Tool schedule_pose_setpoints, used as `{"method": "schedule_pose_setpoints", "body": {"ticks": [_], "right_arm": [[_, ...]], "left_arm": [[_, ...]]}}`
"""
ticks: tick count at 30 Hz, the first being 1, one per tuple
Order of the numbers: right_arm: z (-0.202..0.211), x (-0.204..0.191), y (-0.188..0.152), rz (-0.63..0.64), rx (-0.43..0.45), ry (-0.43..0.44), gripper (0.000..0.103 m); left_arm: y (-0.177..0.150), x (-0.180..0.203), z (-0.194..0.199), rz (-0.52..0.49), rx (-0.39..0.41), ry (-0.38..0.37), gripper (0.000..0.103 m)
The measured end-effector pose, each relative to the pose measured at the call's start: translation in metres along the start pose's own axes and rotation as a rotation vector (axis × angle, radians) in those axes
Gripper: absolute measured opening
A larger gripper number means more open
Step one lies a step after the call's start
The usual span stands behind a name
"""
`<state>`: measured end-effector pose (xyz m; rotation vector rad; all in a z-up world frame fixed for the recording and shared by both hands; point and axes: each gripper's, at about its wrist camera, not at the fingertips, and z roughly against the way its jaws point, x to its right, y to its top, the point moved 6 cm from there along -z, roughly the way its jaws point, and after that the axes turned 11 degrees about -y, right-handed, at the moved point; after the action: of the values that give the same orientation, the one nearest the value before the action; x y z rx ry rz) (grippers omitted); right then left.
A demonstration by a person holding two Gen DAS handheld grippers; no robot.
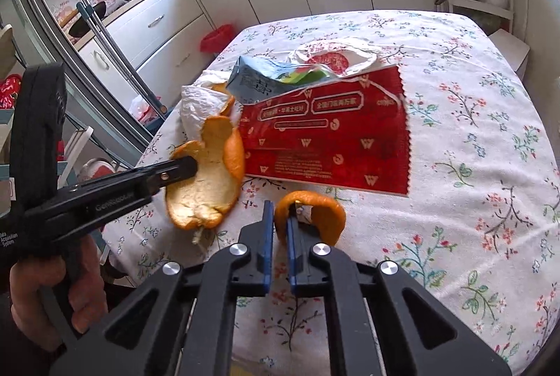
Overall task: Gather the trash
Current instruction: 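Carry both orange peels over the yellow basin and open both tools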
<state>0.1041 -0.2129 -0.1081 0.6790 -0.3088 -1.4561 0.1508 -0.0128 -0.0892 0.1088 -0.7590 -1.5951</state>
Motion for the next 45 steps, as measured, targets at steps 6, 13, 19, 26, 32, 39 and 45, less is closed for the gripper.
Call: {"method": "schedule_pose_setpoints", "body": {"ticks": [6,13,19,26,32,39,45], "right_arm": [[0.009,-0.006,-0.004,0.019,0.019,0.017,0.008],[0.021,-0.015,-0.018,0.073,0.032,0.033,0.008],[0.041,-0.031,-0.043,0.143,0.032,0.067,0.008],[0.054,-0.054,-0.091,0.199,-0.020,0.114,0.008],[0.062,-0.071,-0.127,0.257,-0.062,0.130,0.008],[0.057,-0.087,-0.172,0.332,-0.168,0.139,0.008],[0.046,-0.103,-0.212,0.432,-0.292,0.142,0.008]], "left_arm": [[-0.009,-0.003,0.015,-0.009,0.019,-0.001,0.004],[-0.023,0.001,0.035,-0.025,0.047,-0.004,0.004],[-0.044,0.000,0.063,-0.038,0.074,-0.003,0.004],[-0.085,-0.007,0.091,-0.015,0.067,-0.013,0.004],[-0.111,-0.004,0.106,-0.023,0.056,-0.023,0.004],[-0.142,0.001,0.119,-0.034,0.030,-0.038,0.004],[-0.163,0.002,0.127,-0.042,0.013,-0.038,0.004]]}}
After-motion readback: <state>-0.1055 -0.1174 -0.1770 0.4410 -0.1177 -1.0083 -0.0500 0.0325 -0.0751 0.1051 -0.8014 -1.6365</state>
